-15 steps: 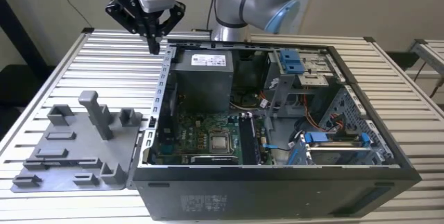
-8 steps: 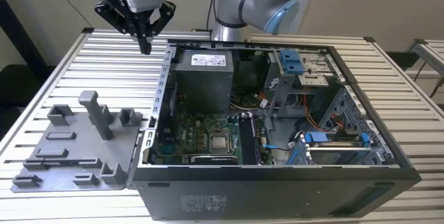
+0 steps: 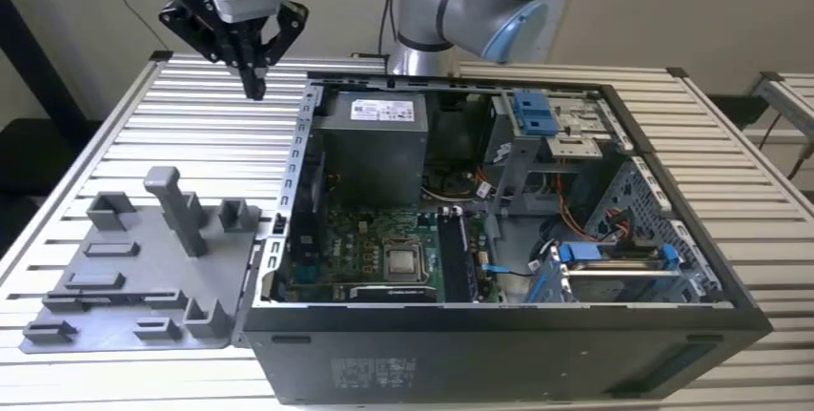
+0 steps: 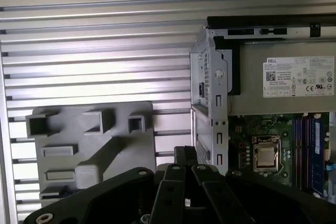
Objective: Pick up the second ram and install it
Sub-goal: 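Reach for the second ram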
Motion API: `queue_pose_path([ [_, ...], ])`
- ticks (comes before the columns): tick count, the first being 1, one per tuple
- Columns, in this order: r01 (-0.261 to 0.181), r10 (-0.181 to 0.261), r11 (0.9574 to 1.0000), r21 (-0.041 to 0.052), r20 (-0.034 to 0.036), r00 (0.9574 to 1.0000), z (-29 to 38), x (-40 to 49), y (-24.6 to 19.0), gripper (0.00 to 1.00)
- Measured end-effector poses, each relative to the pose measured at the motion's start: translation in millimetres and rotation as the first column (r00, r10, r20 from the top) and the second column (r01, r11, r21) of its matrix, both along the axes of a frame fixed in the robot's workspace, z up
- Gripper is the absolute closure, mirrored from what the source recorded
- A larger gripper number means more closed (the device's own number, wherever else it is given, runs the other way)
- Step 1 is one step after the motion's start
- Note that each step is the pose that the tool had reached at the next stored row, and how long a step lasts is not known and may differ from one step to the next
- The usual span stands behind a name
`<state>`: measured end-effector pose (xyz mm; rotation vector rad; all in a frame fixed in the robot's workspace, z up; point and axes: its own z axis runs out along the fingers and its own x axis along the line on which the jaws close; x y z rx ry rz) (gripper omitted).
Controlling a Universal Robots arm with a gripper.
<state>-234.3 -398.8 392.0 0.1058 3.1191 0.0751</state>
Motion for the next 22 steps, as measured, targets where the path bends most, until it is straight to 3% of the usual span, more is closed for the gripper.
queue_pose_path([
  [22,-0.001,0.001,1.0,0.0018,-0.0002,1.0,-0.7,-35.4,0.0,0.89],
])
